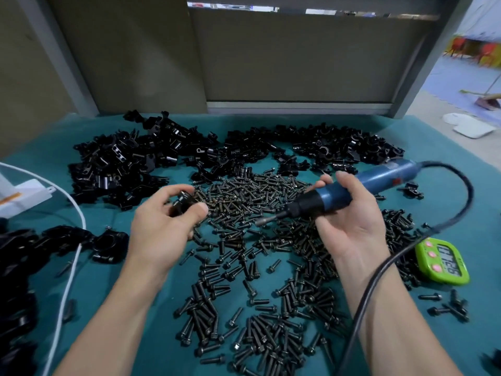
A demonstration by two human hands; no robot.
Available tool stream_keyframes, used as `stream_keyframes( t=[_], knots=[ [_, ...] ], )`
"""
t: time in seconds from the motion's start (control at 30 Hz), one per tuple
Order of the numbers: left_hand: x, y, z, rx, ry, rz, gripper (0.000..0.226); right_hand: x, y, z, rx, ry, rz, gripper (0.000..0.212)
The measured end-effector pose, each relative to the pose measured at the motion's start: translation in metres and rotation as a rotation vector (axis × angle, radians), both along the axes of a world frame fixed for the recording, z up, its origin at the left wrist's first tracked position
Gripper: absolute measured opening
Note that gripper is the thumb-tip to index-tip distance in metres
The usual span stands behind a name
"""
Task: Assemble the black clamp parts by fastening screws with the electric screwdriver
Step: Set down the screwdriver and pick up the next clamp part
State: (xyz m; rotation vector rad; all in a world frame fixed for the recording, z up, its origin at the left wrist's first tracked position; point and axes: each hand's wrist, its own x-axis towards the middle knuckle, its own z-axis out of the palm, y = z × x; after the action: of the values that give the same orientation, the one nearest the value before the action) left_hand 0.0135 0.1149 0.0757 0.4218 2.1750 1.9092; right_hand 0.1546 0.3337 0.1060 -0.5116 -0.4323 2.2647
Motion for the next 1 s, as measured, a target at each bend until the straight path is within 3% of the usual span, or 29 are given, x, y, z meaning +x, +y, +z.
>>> stream_keyframes(
  t=[0.1,0.17,0.23,0.4,0.53,0.67,0.73,0.83,0.87,0.93,1.0],
  knots=[
    [0.005,0.01,-0.003,0.081,-0.061,-0.006,0.031,-0.005,-0.007,0.0,0.086,-0.115,0.056,0.037],
    [0.011,0.016,-0.004,0.144,-0.125,-0.063,0.033,-0.01,-0.013,-0.002,0.179,-0.23,0.118,0.031],
    [0.014,0.019,-0.003,0.216,-0.175,-0.11,0.031,-0.016,-0.021,-0.005,0.37,-0.442,0.128,0.03],
    [0.018,0.02,0.001,0.343,-0.186,-0.153,0.009,-0.022,-0.028,-0.017,0.867,-1.051,-0.055,0.063],
    [0.018,0.018,0.003,0.345,-0.176,-0.158,0.014,-0.023,-0.032,-0.022,0.955,-1.126,-0.126,0.061],
    [0.017,0.018,0.001,0.315,-0.157,-0.162,0.026,-0.027,-0.032,-0.021,0.997,-1.205,-0.133,0.079],
    [0.017,0.018,0.0,0.302,-0.139,-0.158,0.025,-0.025,-0.03,-0.02,1.049,-1.219,-0.109,0.063],
    [0.014,0.017,0.0,0.309,-0.143,-0.121,0.017,-0.017,-0.028,-0.013,1.16,-1.229,-0.124,0.013],
    [0.014,0.017,0.0,0.305,-0.147,-0.103,0.015,-0.014,-0.027,-0.009,1.236,-1.253,-0.159,0.006],
    [0.013,0.017,-0.002,0.286,-0.138,-0.067,0.014,-0.006,-0.028,0.001,1.438,-1.248,-0.155,0.017],
    [0.012,0.019,-0.003,0.283,-0.119,-0.038,0.016,0.0,-0.032,0.012,1.615,-1.177,0.051,0.022]
  ],
)
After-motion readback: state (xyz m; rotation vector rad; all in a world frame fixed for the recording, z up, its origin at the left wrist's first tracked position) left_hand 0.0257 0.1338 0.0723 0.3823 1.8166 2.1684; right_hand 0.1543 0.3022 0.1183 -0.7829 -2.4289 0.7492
